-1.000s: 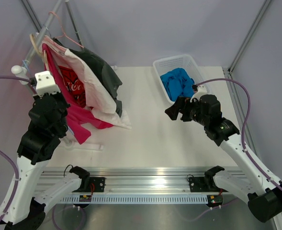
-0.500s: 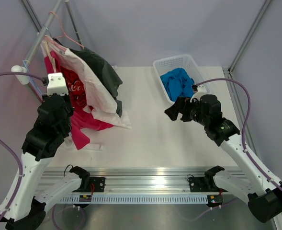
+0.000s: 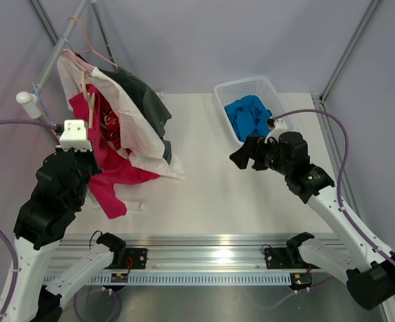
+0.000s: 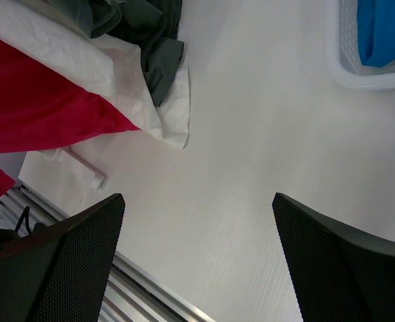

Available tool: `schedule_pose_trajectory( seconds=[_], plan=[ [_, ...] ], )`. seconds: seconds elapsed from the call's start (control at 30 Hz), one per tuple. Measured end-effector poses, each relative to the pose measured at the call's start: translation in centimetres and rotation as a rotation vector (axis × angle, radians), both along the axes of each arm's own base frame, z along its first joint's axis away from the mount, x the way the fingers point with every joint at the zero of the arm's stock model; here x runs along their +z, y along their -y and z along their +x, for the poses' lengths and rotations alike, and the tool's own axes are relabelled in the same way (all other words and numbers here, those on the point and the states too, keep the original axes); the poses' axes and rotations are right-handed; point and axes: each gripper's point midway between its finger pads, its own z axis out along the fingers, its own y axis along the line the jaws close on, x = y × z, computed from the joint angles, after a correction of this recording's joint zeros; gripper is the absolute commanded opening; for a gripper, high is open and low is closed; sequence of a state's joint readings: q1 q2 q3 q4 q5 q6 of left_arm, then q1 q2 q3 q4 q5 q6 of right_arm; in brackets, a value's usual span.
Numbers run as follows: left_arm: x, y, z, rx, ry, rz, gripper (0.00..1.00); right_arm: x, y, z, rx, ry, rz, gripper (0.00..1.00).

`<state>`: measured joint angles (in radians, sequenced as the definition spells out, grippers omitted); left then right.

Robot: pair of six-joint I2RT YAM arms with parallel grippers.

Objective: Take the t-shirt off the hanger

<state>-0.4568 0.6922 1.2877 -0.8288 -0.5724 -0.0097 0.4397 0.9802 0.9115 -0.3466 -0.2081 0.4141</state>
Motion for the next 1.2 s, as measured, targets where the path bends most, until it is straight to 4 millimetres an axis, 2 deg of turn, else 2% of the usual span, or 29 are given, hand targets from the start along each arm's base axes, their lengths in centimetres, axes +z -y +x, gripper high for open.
schedule_pose_trajectory(
  seconds=[0.4,0.57,0.83,1.03,1.2],
  plan=[
    [-3.1,4.4,-2.6,-0.278,-0.147,-0.076,0.0,0.9,-0.4,-0.7,0.044,0.029,0.015,1.0],
    [-3.4,5.6,-3.5,-0.357,-0.181,-0.097,0.0,3.4,-0.9,-1.6,0.119,0.138,0.046,1.0],
    [-3.6,8.6,-5.6,-0.547,-0.234,-0.16,0.0,9.0,-3.2,-5.9,0.374,0.361,0.178,0.99],
    [-3.6,9.0,-6.9,-0.591,-0.252,-0.184,0.0,10.1,-3.5,-6.7,0.42,0.384,0.2,0.99],
    [-4.1,9.4,-8.0,-0.624,-0.285,-0.21,0.0,12.1,-3.5,-7.5,0.444,0.416,0.216,1.0]
  ],
)
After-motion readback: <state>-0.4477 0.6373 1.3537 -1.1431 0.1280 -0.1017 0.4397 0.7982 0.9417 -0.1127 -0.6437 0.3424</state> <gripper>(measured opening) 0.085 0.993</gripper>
